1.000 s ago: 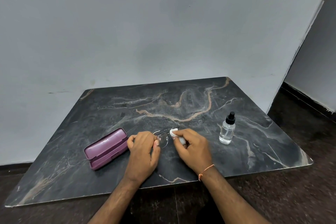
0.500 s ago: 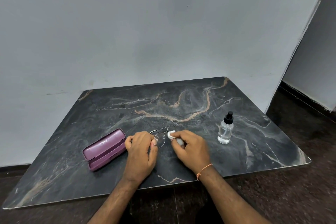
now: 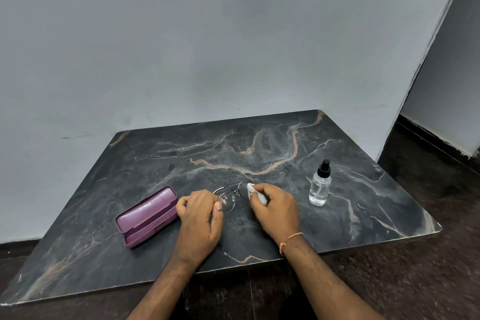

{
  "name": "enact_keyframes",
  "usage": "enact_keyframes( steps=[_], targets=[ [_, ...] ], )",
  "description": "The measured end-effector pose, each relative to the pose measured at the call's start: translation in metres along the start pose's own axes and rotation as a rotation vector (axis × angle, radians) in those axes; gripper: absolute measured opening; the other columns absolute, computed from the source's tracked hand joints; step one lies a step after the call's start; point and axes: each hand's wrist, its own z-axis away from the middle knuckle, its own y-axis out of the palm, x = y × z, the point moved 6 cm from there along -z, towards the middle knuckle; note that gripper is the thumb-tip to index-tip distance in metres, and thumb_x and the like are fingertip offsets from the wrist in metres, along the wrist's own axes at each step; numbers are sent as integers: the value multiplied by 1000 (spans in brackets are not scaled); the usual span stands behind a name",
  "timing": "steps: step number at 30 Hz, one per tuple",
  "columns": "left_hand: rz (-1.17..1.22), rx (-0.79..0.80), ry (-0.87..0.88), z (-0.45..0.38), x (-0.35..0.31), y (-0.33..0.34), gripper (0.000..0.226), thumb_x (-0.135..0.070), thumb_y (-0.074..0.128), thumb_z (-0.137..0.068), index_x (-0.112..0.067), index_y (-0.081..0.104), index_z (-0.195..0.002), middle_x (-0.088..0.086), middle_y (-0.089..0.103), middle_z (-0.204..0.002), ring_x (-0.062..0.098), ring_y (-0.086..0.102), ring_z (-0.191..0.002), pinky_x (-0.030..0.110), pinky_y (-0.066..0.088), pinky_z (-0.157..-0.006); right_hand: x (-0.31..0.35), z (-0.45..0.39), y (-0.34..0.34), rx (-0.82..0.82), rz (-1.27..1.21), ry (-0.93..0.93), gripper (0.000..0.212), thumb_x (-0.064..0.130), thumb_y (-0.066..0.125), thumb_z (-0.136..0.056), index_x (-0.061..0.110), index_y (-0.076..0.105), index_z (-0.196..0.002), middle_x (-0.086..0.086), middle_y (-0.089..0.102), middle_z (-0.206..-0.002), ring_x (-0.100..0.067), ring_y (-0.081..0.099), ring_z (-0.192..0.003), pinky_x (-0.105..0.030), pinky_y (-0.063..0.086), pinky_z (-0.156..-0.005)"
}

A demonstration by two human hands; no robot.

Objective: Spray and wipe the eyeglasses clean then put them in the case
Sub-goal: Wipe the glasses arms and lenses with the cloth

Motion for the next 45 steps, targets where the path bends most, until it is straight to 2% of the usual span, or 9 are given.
enact_keyframes(
  steps=[5,12,17,23,31,36,40,42,45],
  targets=[
    [2,20,10,0,-1,1,21,-29,41,-107,-39,40,-89,-21,43,-87,2,50,-94,28,27,-102,1,-4,-2,-23,-49,-32,16,33,76,-98,33,84,-111,17,77,-93,-2,71,-86,-32,59,-79],
    [-12,40,22,1,1,3,21,-29,42,-108,-42,40,-91,-22,43,-89,0,50,-97,29,27,-103,17,5,0,-9,-95,-241,16,27,80,-96,32,85,-111,20,74,-96,-5,70,-77,-24,57,-70],
    [-17,72,42,3,1,6,20,-30,43,-108,-41,41,-91,-21,44,-90,2,50,-96,35,28,-102,5,-1,-5,-78,-75,-88,12,27,80,-97,29,86,-107,16,75,-93,-5,71,-83,-38,60,-74],
    [-23,85,24,3,-2,5,18,-30,44,-106,-39,43,-91,-19,45,-89,7,50,-92,39,29,-102,17,9,-1,34,-99,-214,19,19,80,-92,31,86,-106,20,79,-101,-1,75,-90,-28,61,-79],
    [-11,59,-5,1,-3,2,21,-31,42,-107,-33,47,-87,-19,46,-87,4,51,-93,37,29,-100,1,0,0,18,-30,33,12,27,78,-89,32,85,-98,19,80,-93,-1,73,-87,-35,61,-81],
    [-5,53,-16,0,-1,2,21,-31,42,-107,-33,46,-87,-19,45,-86,4,51,-93,35,29,-100,13,9,4,83,-46,-145,19,25,75,-83,35,84,-96,27,80,-98,6,74,-93,-24,60,-79],
    [-1,44,-9,0,0,2,20,-31,42,-108,-39,44,-89,-20,46,-87,2,51,-95,30,27,-103,2,3,2,49,39,19,13,36,73,-83,36,81,-93,26,79,-96,4,70,-85,-6,44,-71],
    [3,39,-12,1,0,2,21,-32,42,-108,-38,44,-88,-20,46,-87,3,52,-94,30,27,-103,-1,2,2,37,81,42,10,38,74,-84,35,80,-92,23,79,-91,1,68,-79,-7,40,-65],
    [-3,33,-14,0,0,2,21,-31,42,-108,-38,43,-88,-20,45,-87,3,51,-94,31,27,-101,5,4,4,73,25,-29,9,35,76,-83,34,80,-91,26,78,-90,3,71,-81,-12,47,-66]
  ],
)
